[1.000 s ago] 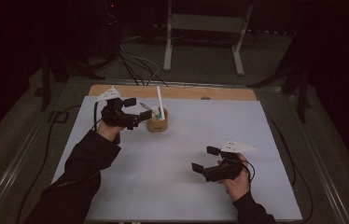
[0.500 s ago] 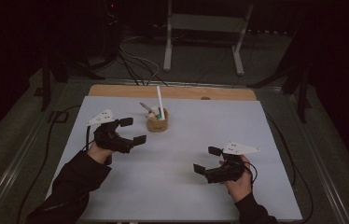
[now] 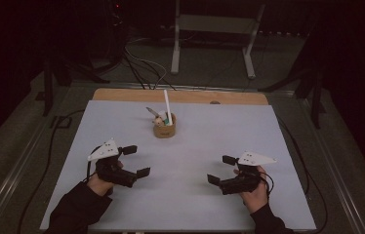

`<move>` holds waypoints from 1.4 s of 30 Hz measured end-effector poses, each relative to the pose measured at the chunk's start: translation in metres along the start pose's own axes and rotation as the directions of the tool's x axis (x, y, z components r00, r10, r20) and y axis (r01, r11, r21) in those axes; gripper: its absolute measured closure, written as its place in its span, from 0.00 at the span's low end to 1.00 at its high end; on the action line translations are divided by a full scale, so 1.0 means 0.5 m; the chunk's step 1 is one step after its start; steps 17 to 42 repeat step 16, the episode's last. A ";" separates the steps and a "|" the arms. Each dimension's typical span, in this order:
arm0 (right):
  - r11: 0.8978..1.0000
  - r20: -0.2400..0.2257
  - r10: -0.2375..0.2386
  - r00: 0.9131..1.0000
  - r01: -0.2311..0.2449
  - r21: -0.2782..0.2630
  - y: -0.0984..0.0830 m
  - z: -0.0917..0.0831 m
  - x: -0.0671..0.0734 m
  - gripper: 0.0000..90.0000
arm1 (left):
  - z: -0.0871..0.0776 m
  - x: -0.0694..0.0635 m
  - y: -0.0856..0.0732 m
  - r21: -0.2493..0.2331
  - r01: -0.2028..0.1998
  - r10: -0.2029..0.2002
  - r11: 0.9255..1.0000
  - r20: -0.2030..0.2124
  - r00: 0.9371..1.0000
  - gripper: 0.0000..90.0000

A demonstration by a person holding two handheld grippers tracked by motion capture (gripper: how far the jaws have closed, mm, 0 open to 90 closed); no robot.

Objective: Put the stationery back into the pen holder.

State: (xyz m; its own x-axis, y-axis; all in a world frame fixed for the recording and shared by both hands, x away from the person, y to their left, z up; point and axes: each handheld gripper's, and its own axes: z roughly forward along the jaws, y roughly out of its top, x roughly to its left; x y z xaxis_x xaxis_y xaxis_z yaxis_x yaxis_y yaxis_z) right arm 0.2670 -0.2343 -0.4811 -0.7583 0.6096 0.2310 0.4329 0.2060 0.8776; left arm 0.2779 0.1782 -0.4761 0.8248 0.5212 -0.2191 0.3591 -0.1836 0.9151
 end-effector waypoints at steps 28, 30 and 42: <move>1.000 0.015 -0.010 1.000 0.010 -0.011 -0.009 -0.002 -0.011 0.02 | -0.023 -0.015 -0.097 0.058 -0.002 0.005 0.998 -0.059 0.998 0.00; 1.000 0.015 -0.010 1.000 0.010 -0.011 -0.009 -0.002 -0.011 0.02 | -0.023 -0.015 -0.097 0.058 -0.002 0.005 0.998 -0.059 0.998 0.00; 1.000 0.015 -0.010 1.000 0.010 -0.011 -0.009 -0.002 -0.011 0.02 | -0.023 -0.015 -0.097 0.058 -0.002 0.005 0.998 -0.059 0.998 0.00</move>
